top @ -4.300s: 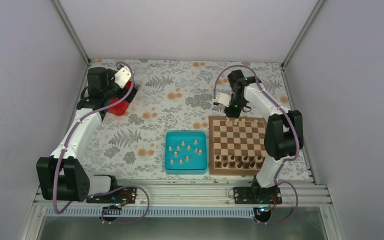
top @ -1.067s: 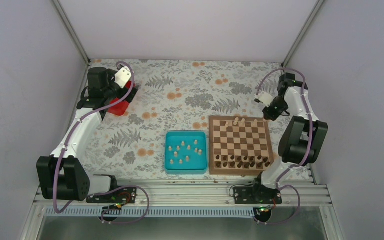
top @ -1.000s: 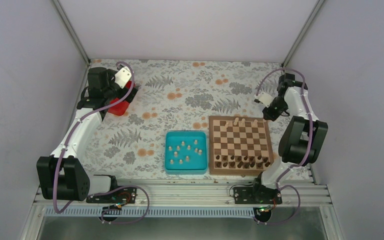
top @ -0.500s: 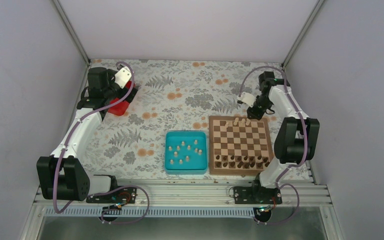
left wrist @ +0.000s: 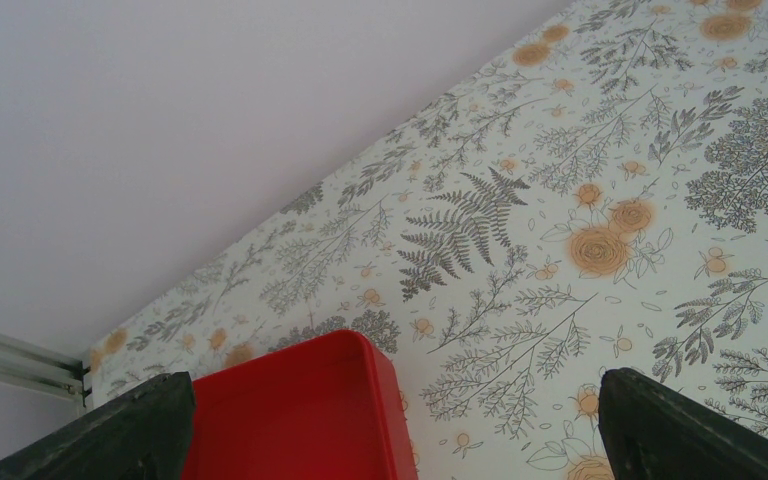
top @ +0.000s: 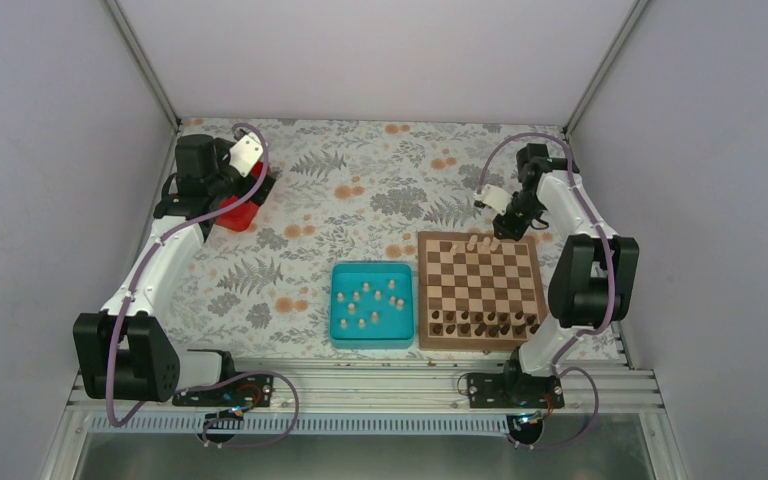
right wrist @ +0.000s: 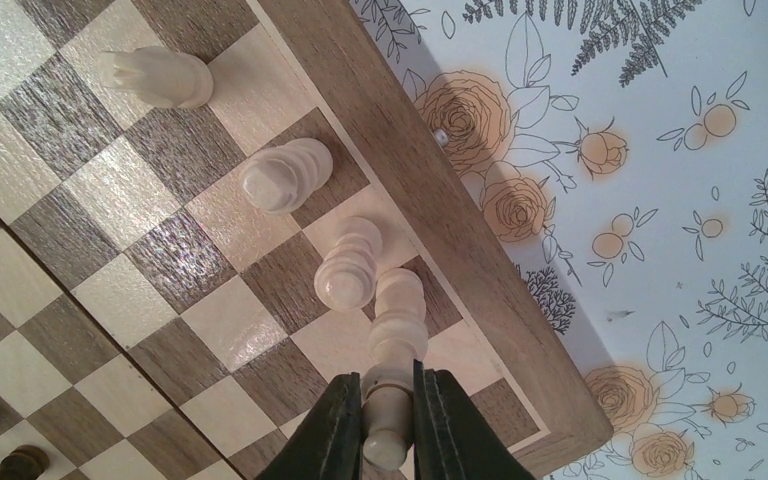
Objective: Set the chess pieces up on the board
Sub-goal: Adjust the chess piece on the chessboard.
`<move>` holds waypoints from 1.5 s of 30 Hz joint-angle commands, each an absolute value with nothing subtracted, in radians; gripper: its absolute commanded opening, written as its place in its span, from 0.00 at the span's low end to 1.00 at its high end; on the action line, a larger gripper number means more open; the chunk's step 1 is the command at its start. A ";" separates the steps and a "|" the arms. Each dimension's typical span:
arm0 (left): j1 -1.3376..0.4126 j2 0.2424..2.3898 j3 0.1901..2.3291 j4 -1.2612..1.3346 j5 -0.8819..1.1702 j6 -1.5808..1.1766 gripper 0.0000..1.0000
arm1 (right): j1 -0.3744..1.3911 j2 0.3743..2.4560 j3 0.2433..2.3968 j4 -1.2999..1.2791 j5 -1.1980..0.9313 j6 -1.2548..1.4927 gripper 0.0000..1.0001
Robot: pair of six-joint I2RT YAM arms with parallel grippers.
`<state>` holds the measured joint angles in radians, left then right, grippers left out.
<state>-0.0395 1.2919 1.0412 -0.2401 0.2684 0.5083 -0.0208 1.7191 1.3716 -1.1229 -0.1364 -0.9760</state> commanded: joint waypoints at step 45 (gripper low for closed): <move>-0.035 1.272 1.039 -0.219 0.269 0.509 1.00 | 0.020 1.793 1.476 -1.126 -0.125 -0.942 0.09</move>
<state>-0.0395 1.2907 1.0412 -0.2401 0.2665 0.5083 0.0013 1.7649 1.4437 -1.1439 -0.0963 -0.9588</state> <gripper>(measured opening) 0.999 0.114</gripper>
